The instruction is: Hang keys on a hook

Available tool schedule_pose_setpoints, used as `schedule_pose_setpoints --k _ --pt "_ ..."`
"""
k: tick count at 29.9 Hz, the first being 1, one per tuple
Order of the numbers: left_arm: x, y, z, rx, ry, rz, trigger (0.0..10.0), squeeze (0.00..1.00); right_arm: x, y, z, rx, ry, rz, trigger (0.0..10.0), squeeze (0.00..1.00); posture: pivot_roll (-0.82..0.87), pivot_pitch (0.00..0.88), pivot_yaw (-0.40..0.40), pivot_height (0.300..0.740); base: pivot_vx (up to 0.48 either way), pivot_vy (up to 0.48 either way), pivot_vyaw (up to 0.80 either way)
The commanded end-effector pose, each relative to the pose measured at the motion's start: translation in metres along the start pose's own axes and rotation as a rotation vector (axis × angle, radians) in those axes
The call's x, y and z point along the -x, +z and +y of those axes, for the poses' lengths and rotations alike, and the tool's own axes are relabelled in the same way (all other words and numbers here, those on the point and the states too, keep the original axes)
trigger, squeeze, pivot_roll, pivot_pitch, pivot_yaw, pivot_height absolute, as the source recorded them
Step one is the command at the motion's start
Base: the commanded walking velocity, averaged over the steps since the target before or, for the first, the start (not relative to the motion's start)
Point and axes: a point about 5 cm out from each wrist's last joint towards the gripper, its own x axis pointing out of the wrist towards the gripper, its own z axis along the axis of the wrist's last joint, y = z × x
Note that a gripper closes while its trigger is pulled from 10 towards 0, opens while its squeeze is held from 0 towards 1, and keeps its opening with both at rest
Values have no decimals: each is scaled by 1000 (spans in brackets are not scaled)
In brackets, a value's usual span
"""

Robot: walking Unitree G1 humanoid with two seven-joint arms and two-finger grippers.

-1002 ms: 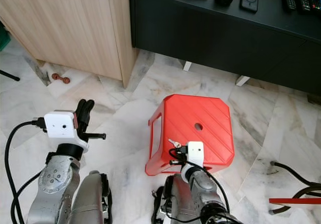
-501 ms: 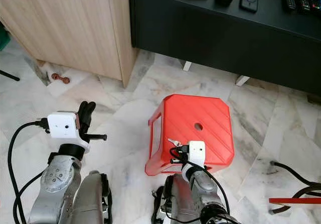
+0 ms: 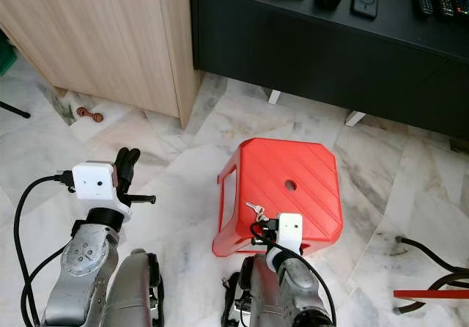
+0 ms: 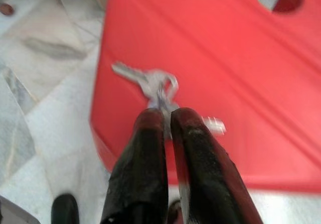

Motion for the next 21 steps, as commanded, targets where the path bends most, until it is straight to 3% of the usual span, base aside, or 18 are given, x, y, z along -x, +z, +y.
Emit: schedule_pose_setpoints --k 1,7,21 --pt "4 -2 -1 7 -7 7 10000 0 1 -3 -5 -13 -10 27 10000 1000 219 362 -166 647 0 0 0" --pt "4 3 -3 10 -7 -6 10000 0 -12 18 3 2 22 20 10000 1000 220 378 -171 647 0 0 0" --pt "7 5 -3 15 1 -6 10000 0 -17 19 11 43 31 76 10000 1000 216 411 -187 647 0 0 0"
